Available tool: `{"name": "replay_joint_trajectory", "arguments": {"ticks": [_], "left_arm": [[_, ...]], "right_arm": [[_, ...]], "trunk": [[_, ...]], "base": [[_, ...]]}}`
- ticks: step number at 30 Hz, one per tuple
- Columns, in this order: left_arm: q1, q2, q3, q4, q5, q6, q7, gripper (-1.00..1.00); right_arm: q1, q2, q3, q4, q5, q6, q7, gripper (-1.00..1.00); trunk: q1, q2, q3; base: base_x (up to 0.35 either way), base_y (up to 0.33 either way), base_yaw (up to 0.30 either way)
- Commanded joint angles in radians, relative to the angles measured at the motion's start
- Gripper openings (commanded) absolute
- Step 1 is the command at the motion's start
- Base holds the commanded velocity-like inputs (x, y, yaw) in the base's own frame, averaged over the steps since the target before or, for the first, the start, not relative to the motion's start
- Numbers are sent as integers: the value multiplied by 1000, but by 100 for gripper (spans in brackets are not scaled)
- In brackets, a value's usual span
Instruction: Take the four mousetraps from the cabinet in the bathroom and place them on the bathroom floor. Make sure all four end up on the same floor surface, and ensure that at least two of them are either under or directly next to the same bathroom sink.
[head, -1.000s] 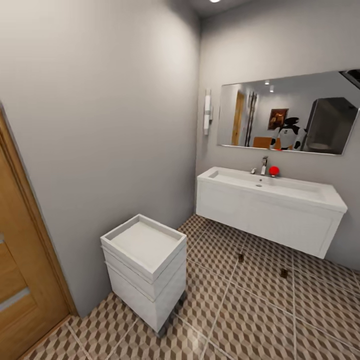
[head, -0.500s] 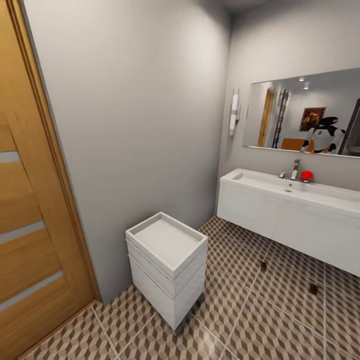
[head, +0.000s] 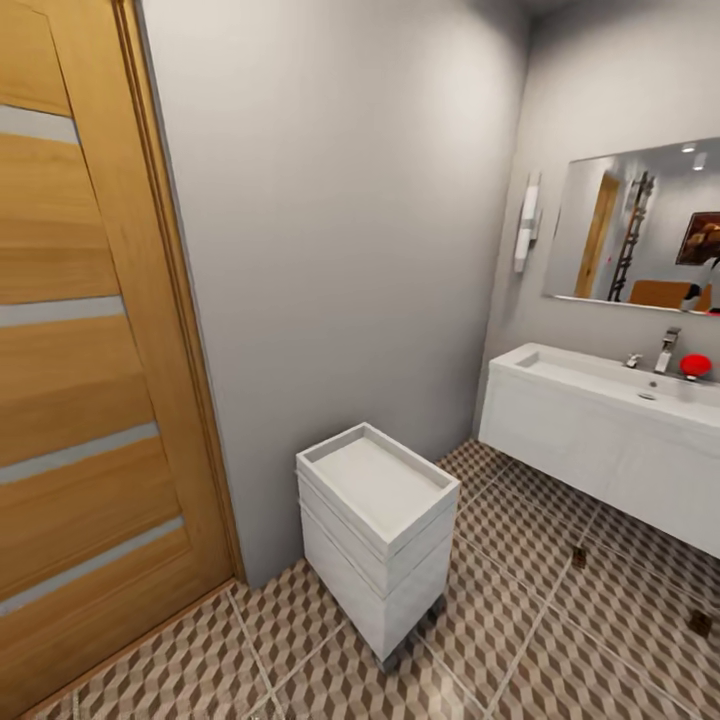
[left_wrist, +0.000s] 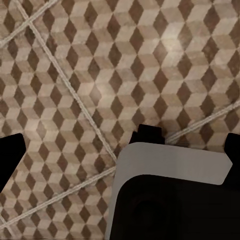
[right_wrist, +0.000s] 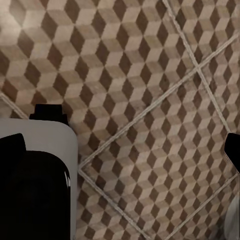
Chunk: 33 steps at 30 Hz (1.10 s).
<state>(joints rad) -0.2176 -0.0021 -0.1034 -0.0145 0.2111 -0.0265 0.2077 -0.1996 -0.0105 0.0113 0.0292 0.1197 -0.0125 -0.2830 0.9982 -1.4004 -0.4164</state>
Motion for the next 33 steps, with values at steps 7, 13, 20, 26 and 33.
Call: {"name": "replay_joint_trajectory", "arguments": {"ticks": [7,13,20,26,33], "left_arm": [[-1,0,-8,1,10,-3,2,100],[-1,0,-7,1,10,-3,2,100],[0,0,-8,1,10,-3,2,100],[-1,0,-8,1,10,-3,2,100],[-1,0,-8,1,10,-3,2,100]], "right_arm": [[-1,0,1,3,9,0,-3,100],[-1,1,0,3,8,1,7,100],[-1,0,0,3,5,1,30,100],[-1,0,-1,3,5,3,38,100],[-1,-1,-1,3,5,2,40,100]], "trunk": [[0,-1,-1],[0,-1,-1],[0,-1,-1],[0,-1,-1],[0,-1,-1]], "base": [[0,0,300],[0,0,300],[0,0,300],[0,0,300],[0,0,300]]}}
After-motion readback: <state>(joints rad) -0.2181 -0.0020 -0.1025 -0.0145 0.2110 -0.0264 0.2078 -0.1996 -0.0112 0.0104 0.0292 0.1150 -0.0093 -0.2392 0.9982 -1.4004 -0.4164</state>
